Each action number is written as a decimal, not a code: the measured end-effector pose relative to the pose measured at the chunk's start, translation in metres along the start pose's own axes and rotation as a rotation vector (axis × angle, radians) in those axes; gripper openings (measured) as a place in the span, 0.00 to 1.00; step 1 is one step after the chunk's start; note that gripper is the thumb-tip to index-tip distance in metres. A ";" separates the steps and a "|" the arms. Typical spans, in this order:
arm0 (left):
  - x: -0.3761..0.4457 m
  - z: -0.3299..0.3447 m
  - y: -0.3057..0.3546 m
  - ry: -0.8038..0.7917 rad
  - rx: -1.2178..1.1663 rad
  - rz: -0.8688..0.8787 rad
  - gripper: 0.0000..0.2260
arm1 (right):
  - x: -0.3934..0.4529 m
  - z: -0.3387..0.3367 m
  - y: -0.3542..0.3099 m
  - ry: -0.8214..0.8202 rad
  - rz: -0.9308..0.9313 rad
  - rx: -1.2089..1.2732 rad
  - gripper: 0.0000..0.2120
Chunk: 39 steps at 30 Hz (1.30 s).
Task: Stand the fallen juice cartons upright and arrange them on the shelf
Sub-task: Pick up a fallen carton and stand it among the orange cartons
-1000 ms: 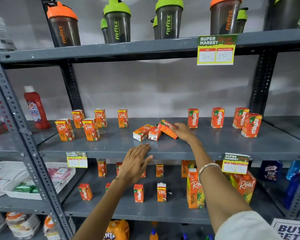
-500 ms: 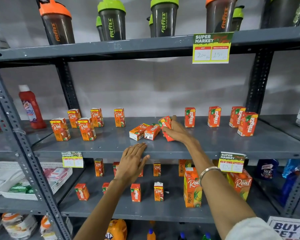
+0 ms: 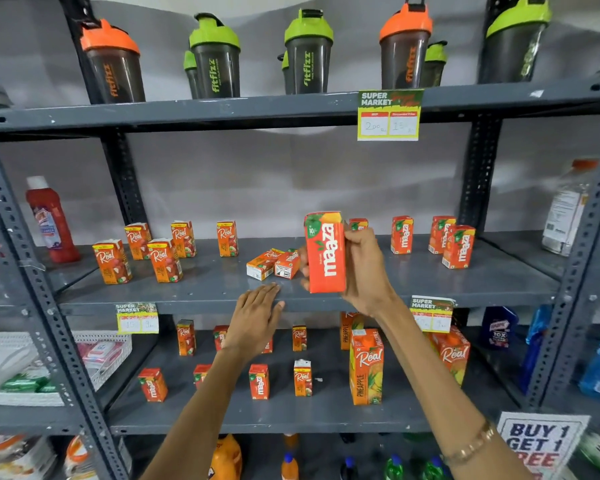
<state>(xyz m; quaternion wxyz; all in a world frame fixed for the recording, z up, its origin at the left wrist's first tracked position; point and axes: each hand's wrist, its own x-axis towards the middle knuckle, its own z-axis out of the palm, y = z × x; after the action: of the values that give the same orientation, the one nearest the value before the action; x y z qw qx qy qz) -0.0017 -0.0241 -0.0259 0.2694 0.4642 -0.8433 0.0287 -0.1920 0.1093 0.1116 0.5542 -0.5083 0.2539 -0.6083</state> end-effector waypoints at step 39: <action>0.002 0.023 0.014 0.130 0.137 -0.088 0.32 | 0.027 -0.242 -0.011 0.650 -0.045 -0.658 0.13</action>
<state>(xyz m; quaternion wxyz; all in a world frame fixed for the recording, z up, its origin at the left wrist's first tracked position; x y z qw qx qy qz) -0.0241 -0.0250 -0.0420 0.2922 0.5154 -0.7988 0.1045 -0.4104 0.0250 0.0442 0.2416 -0.4454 0.5832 -0.6349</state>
